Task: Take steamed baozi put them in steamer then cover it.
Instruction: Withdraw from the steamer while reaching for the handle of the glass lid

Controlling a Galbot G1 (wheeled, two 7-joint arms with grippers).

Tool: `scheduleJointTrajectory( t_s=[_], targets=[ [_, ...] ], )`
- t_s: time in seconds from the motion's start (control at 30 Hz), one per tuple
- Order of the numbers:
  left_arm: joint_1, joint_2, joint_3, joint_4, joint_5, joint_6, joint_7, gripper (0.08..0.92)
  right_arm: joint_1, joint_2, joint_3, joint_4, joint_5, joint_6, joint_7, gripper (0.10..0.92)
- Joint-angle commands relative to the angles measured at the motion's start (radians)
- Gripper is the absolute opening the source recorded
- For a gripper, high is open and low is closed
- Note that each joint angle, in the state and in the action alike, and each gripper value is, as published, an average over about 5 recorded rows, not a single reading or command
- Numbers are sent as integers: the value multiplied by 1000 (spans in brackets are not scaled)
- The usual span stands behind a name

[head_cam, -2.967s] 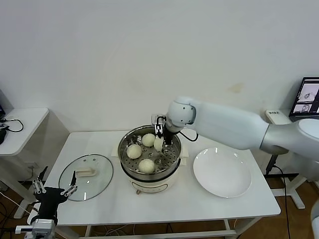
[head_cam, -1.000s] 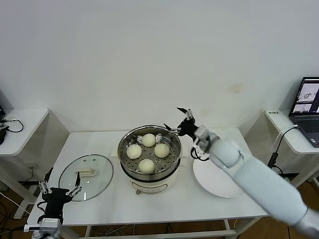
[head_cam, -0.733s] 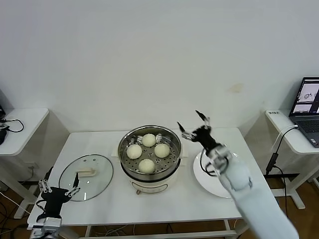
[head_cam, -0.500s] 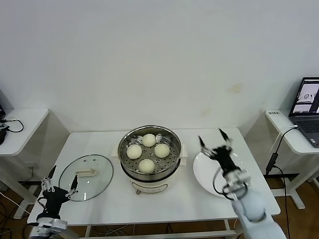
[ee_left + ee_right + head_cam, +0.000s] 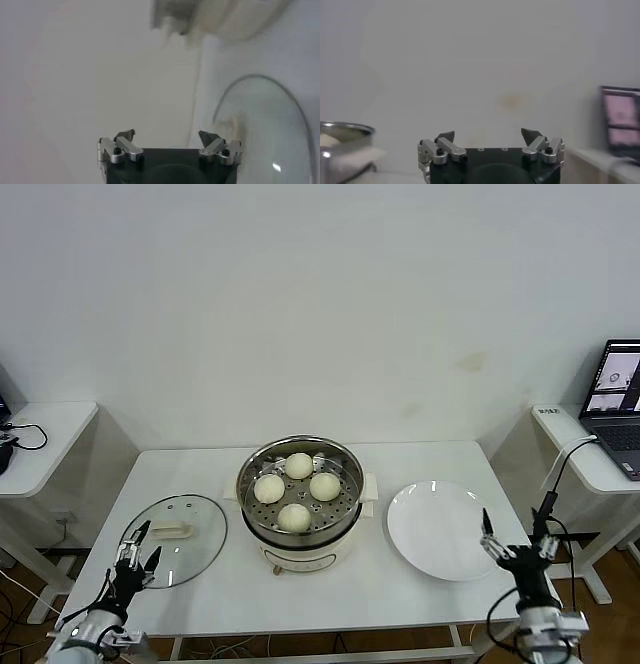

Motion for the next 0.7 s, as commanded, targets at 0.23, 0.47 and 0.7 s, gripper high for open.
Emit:
scheduleJointTrajectory(
  t_s=[0.23, 0.47, 0.7],
  targets=[
    [-240, 37, 75, 237, 230, -40, 3, 823, -133, 81, 99, 47, -1, 49, -7, 823],
    [-294, 20, 103, 303, 234, -44, 7, 823, -136, 86, 94, 49, -2, 49, -10, 823],
    [-341, 5, 124, 352, 233, -42, 13, 823, -137, 85, 96, 41, -1, 49, -12, 823]
  ],
)
